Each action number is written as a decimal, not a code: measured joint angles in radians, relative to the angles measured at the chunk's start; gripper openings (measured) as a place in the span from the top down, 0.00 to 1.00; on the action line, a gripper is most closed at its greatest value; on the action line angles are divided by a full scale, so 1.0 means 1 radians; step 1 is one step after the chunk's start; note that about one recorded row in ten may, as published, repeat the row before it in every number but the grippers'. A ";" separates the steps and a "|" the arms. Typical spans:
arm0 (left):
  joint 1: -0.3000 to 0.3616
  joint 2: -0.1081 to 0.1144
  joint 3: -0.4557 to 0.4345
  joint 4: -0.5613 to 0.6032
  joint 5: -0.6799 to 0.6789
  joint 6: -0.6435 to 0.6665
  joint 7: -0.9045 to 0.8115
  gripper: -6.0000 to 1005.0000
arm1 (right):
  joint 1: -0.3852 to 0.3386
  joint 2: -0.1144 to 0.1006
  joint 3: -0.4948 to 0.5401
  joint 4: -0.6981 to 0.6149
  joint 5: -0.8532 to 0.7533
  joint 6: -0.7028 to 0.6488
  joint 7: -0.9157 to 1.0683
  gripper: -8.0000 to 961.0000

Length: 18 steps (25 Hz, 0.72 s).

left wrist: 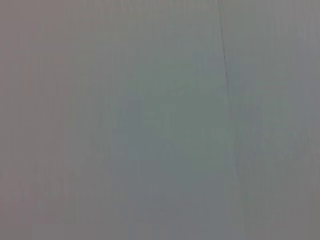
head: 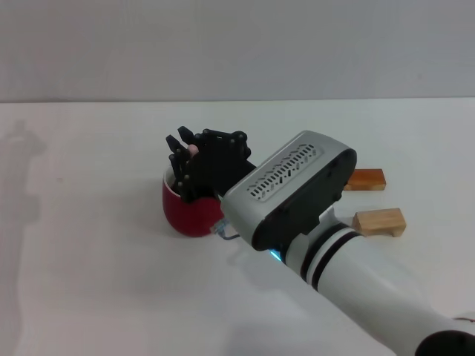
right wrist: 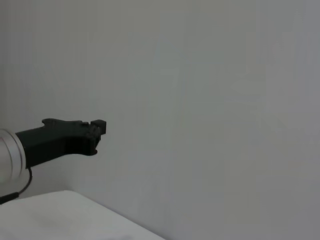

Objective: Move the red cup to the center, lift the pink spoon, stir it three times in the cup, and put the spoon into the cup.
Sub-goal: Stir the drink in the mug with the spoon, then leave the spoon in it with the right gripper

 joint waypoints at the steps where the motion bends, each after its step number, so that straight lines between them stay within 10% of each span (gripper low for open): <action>1: 0.000 0.000 0.000 0.000 0.000 0.000 0.000 0.92 | 0.009 0.001 0.001 -0.009 0.002 0.000 0.001 0.86; 18: 0.003 0.001 0.000 0.000 -0.001 0.000 0.000 0.92 | -0.061 -0.005 0.044 0.020 0.015 0.030 -0.045 0.85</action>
